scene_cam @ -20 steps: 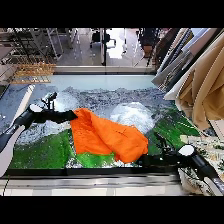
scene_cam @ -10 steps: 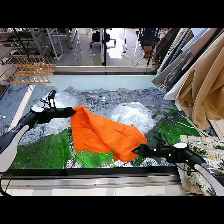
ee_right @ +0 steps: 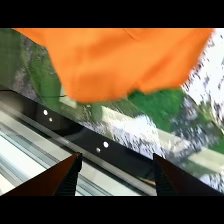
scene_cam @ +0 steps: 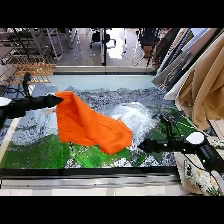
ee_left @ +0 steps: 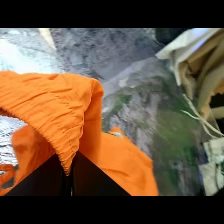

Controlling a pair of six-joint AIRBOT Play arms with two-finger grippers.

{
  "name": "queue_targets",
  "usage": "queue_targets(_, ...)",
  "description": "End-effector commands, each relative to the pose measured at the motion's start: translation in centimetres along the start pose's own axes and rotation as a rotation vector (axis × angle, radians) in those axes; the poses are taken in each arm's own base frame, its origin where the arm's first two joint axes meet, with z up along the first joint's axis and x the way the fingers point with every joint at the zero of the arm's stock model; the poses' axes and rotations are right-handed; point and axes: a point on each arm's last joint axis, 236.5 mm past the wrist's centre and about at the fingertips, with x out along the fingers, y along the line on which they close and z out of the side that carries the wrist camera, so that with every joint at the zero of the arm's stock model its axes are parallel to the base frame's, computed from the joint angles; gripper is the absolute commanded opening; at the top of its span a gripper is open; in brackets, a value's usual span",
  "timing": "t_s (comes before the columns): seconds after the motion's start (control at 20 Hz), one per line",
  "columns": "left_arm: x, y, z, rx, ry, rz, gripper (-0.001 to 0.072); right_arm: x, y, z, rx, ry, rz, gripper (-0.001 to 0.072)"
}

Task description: Fold the clothes and pants, and hang the long-sleeved shirts on hangers.

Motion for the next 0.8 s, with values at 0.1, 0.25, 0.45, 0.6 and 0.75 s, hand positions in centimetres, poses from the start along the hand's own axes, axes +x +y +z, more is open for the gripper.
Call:
queue_targets(0.1,-1.9,-2.7,-1.3,0.015,0.067,-0.089,0.0009,5.6,-0.6,-4.3,0.111,0.041,0.009,0.0536)
queue_targets(0.25,-1.7,-2.4,-1.5,0.008,0.071,-0.089,0.0009,10.6,0.0,-4.1,0.108,0.001,-0.02,0.0597)
queue_targets(0.45,-1.7,-2.4,-1.5,0.008,0.072,-0.089,0.001,16.3,2.3,-2.1,-0.006,0.008,-0.048,0.0601)
queue_targets(0.6,-1.7,-2.4,-1.5,0.008,0.073,-0.09,0.001,19.4,3.9,1.3,-0.013,0.015,-0.019,0.0646)
queue_targets(0.75,-1.8,-2.6,-1.8,0.007,0.085,-0.102,0.001,20.2,7.2,3.3,-0.06,0.062,0.061,0.0008)
